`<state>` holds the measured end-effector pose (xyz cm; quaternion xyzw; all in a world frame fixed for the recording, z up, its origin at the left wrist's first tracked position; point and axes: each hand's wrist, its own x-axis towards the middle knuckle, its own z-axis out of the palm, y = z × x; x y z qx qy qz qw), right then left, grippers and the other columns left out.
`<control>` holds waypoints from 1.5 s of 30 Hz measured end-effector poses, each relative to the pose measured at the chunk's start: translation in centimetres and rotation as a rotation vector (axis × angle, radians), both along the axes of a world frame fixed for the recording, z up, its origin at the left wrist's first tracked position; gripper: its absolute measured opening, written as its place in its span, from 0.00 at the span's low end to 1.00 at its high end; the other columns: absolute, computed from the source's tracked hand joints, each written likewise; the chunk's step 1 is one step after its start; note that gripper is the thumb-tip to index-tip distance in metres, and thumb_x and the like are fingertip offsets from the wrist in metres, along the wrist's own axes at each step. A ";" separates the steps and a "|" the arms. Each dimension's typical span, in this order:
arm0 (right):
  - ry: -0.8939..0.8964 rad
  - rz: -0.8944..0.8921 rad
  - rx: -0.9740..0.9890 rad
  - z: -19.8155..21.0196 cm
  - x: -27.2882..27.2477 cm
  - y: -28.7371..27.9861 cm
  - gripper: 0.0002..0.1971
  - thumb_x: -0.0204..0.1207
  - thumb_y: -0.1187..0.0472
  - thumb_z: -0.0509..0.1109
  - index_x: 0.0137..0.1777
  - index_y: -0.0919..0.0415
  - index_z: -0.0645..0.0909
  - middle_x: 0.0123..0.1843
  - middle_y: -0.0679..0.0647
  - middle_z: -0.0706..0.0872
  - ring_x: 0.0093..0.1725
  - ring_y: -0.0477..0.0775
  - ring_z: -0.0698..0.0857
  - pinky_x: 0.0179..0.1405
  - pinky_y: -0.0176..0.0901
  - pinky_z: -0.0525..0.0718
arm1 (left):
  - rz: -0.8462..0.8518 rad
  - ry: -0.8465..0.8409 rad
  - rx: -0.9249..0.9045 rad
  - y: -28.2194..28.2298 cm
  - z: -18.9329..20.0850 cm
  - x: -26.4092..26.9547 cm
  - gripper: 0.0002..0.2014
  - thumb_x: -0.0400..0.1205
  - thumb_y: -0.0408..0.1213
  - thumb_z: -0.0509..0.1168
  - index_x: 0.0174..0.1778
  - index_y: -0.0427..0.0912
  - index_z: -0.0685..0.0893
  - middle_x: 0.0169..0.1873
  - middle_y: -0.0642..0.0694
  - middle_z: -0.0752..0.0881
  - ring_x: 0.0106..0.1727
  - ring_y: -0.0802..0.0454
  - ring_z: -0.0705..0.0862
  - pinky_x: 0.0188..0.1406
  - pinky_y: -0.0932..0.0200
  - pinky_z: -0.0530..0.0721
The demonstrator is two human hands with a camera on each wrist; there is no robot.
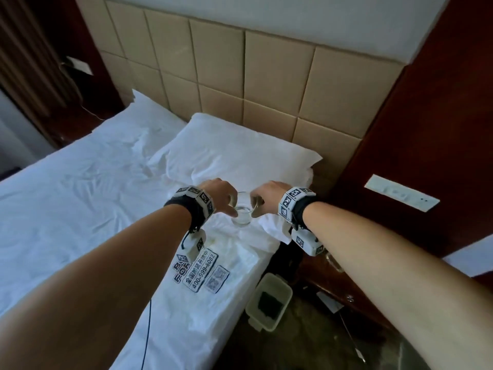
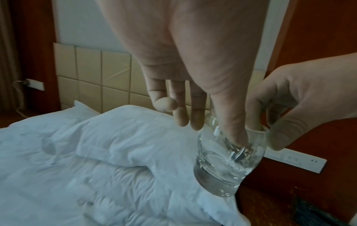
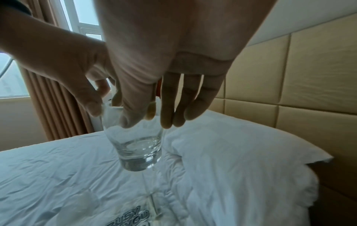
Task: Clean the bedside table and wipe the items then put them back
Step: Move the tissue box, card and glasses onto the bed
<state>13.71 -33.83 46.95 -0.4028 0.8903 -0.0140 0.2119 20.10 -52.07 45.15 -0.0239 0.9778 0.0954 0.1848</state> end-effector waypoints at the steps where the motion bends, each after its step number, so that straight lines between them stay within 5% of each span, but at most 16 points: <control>1: -0.004 0.014 0.009 -0.5 0.6 -1.6 0.15 0.71 0.44 0.78 0.53 0.49 0.85 0.51 0.46 0.87 0.48 0.51 0.84 0.48 0.43 0.83 | 0.013 -0.010 0.007 -1.5 -0.5 0.9 0.13 0.70 0.59 0.78 0.44 0.59 0.87 0.45 0.54 0.89 0.47 0.51 0.87 0.50 0.54 0.87; 10: -0.043 0.132 0.110 -5.1 3.3 -12.3 0.12 0.70 0.42 0.78 0.48 0.44 0.83 0.50 0.44 0.87 0.49 0.51 0.86 0.46 0.42 0.82 | 0.143 -0.080 0.101 -10.8 -5.5 5.8 0.13 0.70 0.57 0.78 0.46 0.58 0.88 0.45 0.56 0.89 0.47 0.55 0.86 0.44 0.59 0.82; 22: -0.114 0.243 0.220 -15.9 1.0 -20.3 0.12 0.72 0.45 0.77 0.51 0.46 0.84 0.52 0.48 0.89 0.48 0.53 0.87 0.46 0.43 0.82 | 0.279 -0.235 0.125 -16.4 -16.8 4.8 0.15 0.71 0.57 0.78 0.49 0.56 0.88 0.47 0.55 0.89 0.45 0.54 0.85 0.39 0.60 0.81; 26: -0.118 0.286 0.226 -19.0 -0.1 -21.5 0.12 0.73 0.46 0.76 0.54 0.48 0.85 0.52 0.51 0.89 0.49 0.55 0.86 0.43 0.41 0.76 | 0.296 -0.268 0.130 -17.2 -19.9 4.1 0.13 0.74 0.55 0.76 0.50 0.55 0.87 0.46 0.56 0.88 0.44 0.55 0.85 0.40 0.60 0.82; 30: -0.145 0.319 0.285 -22.9 -1.4 -22.0 0.13 0.74 0.46 0.75 0.55 0.48 0.84 0.54 0.53 0.88 0.53 0.58 0.86 0.50 0.46 0.81 | 0.293 -0.331 0.163 -17.1 -24.0 2.7 0.13 0.75 0.53 0.76 0.51 0.53 0.87 0.48 0.56 0.89 0.46 0.54 0.86 0.50 0.56 0.88; 35: -0.180 0.332 0.307 -27.2 -2.5 -20.5 0.16 0.78 0.47 0.73 0.62 0.51 0.82 0.56 0.53 0.87 0.55 0.59 0.87 0.53 0.47 0.83 | 0.255 -0.385 0.197 -15.7 -29.0 1.2 0.15 0.76 0.52 0.76 0.55 0.52 0.87 0.48 0.54 0.89 0.47 0.54 0.86 0.51 0.56 0.88; 45: -0.145 0.268 0.351 -34.8 -4.2 -17.3 0.15 0.81 0.50 0.71 0.63 0.54 0.82 0.49 0.55 0.88 0.48 0.57 0.87 0.39 0.41 0.77 | 0.174 -0.340 0.217 -12.8 -36.0 -0.9 0.12 0.81 0.40 0.72 0.61 0.50 0.86 0.53 0.49 0.89 0.51 0.50 0.88 0.54 0.53 0.89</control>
